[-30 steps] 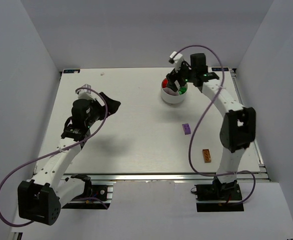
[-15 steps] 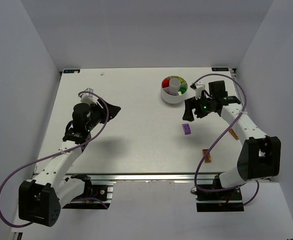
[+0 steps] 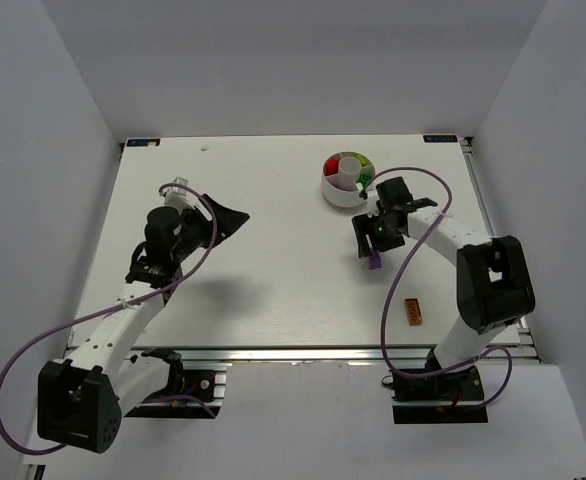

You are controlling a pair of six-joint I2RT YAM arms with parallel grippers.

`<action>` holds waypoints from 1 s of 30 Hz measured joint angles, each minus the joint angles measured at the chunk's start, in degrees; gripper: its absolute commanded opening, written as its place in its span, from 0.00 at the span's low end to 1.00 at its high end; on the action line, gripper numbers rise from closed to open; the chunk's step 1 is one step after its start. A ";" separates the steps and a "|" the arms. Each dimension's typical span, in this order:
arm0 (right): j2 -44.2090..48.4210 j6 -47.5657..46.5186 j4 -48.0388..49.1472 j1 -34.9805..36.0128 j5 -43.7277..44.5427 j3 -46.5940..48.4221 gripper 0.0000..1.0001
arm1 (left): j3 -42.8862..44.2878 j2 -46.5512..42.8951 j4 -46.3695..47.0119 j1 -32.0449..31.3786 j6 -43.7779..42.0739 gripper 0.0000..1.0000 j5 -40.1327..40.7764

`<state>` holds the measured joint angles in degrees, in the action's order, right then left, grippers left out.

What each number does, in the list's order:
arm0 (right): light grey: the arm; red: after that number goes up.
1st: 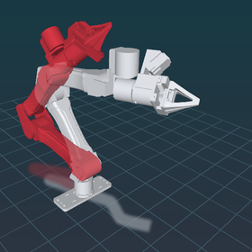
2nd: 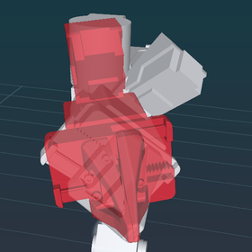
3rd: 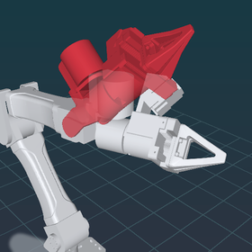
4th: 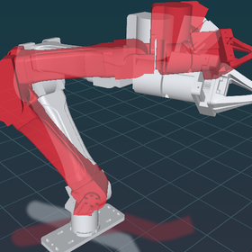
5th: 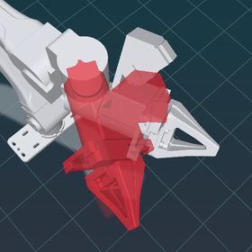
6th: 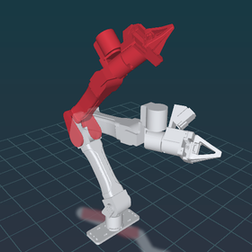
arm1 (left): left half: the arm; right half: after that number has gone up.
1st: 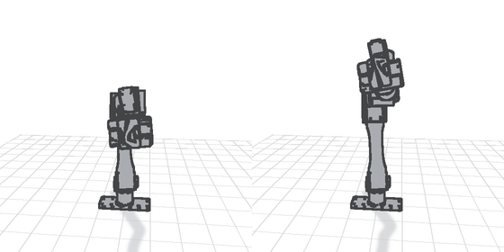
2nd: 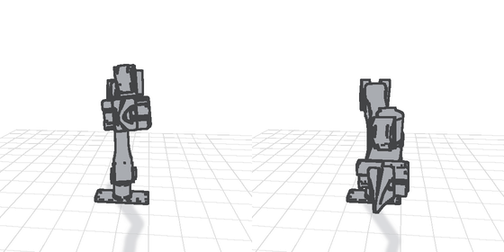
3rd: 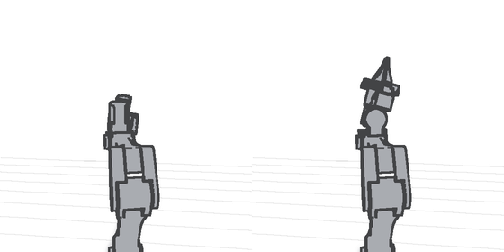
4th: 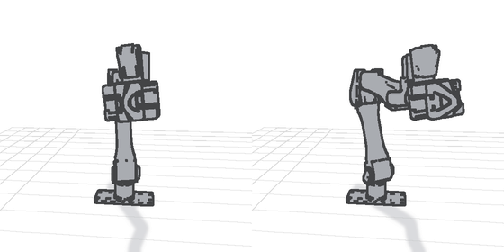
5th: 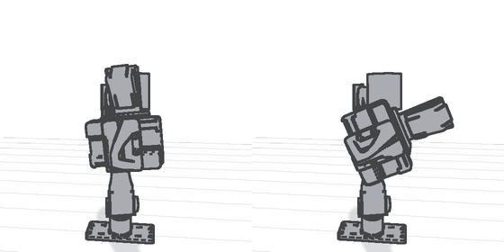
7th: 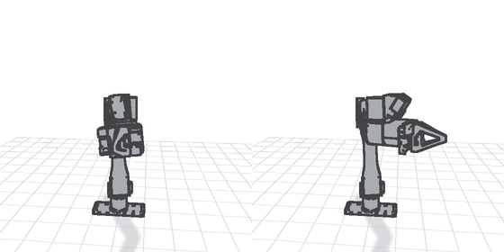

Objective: Sort the legos into containers by color

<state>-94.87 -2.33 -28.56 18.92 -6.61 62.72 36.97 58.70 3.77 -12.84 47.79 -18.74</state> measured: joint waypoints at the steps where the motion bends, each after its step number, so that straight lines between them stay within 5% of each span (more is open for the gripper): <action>1: -0.90 0.28 0.24 0.04 1.18 0.00 0.70 | -0.20 -0.37 -0.02 0.00 0.57 0.78 -0.22; 13: -3.63 0.37 2.54 -0.13 6.19 -2.16 0.56 | -2.84 -3.30 2.21 -0.68 4.74 0.75 -1.86; 19: -4.04 0.20 4.15 -0.02 5.40 -3.78 0.55 | -4.31 -0.31 4.94 -7.61 6.88 0.75 -0.44; 26: -1.97 -2.73 8.22 0.02 5.53 -6.86 0.00 | -4.31 8.33 11.21 -14.21 10.64 0.73 -0.37; 30: 0.74 -8.59 8.28 -0.04 0.26 -9.09 0.00 | -3.52 13.57 13.46 -16.09 11.74 0.73 -1.62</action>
<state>-94.13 -10.92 -20.27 18.87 -6.35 53.63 33.45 72.27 17.23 -28.93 59.53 -20.36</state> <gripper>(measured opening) 0.427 0.733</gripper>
